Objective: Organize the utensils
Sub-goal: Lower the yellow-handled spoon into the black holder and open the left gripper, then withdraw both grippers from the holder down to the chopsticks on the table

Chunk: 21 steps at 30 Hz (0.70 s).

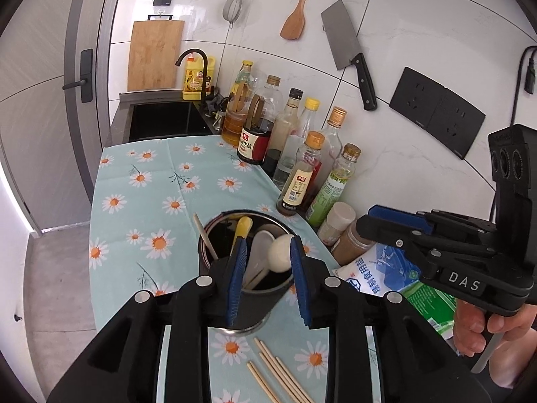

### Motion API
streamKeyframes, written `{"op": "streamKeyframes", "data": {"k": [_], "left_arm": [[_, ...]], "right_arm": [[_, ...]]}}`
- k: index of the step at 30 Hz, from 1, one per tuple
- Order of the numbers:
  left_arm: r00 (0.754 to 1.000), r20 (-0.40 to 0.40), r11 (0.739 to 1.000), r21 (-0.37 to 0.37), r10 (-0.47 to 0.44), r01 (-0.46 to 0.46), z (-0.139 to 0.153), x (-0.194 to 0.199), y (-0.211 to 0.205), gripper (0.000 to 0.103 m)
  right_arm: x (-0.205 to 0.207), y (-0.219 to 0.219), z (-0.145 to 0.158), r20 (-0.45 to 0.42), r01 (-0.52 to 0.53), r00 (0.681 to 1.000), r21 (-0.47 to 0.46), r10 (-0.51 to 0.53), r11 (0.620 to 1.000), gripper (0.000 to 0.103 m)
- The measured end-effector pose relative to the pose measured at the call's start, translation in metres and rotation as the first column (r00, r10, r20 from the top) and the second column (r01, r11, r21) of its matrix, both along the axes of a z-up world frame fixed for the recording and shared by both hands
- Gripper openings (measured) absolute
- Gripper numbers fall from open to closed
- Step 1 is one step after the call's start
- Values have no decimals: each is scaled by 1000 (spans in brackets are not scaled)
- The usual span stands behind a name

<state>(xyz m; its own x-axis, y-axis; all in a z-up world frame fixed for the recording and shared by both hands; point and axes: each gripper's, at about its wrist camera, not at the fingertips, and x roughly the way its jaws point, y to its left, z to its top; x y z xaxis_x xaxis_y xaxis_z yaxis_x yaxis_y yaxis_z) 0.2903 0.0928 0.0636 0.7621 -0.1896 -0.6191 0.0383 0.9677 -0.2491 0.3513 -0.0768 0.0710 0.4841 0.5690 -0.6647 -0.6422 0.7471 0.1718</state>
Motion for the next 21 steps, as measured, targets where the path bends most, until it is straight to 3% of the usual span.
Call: {"op": "streamKeyframes", "data": {"k": [10, 21], "left_arm": [[999, -45, 1000, -20, 20, -21, -9, -29, -12, 26], [986, -161, 997, -58, 47, -57, -47, -66, -14, 27]], "right_arm": [[-24, -11, -18, -90, -50, 995, 9, 51, 999, 30], [-39, -12, -81, -331, -105, 939, -10, 95, 994, 34]]}}
